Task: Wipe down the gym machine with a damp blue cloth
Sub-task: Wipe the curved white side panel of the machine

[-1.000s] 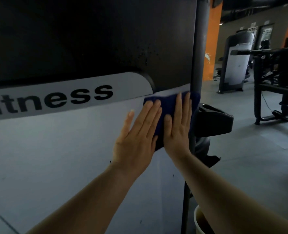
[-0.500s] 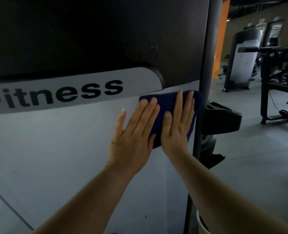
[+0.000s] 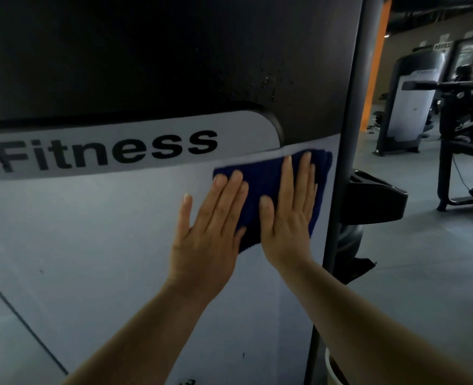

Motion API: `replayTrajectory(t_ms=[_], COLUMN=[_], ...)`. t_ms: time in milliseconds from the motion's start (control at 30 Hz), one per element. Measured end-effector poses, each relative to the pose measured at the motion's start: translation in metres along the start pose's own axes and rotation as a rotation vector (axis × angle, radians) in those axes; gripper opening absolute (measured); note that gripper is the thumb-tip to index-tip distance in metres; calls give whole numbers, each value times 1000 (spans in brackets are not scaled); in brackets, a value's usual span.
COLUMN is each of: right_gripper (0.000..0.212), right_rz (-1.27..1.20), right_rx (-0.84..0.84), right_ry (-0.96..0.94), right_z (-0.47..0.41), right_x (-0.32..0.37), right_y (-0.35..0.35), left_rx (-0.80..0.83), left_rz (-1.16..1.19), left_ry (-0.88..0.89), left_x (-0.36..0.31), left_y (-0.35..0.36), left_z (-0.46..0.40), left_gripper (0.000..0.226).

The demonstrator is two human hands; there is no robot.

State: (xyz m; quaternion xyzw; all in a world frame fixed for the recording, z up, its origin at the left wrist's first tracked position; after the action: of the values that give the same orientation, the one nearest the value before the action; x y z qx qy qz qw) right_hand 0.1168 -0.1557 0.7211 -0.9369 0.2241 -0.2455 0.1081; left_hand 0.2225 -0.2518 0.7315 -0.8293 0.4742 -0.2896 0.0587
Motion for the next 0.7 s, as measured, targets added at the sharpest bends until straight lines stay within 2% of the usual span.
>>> replayTrajectory(t_ms=[100,233,367,567,700], right_gripper=[62,62,60,61,61], right_rz=[-7,-16,25,62,94], right_rx=[6,-43,5,-26,26], right_ry=[7,39,-60,-22,-118], right_z=[13,-16,8,-4,10], right_x=[3,15,10,28,21], right_y=[5,0,3,3,5], left_rx=[12,-40,-15,-41,-10], left_rz=[-18,-26,31,-21,12], left_ry=[11,-4,-29,-35,-48], left_x=[1,10,9,23,24], left_y=[4,-4,5,1,5], left_z=[12,-11,18,7,27], left_gripper=[63,60,64,61,63])
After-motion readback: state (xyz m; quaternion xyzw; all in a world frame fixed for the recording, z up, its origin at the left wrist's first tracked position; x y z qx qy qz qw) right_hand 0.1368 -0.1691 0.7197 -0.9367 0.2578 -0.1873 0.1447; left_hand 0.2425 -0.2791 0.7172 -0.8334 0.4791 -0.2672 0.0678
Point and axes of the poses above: each hand's wrist, its own z-axis away from the middle knuckle, its own y-axis out of the palm, x = y × z, the point moved 4 cm from there along -z, towards the middle knuckle, and after that the axes turned 1 degree about z, right-handed, at the moved point
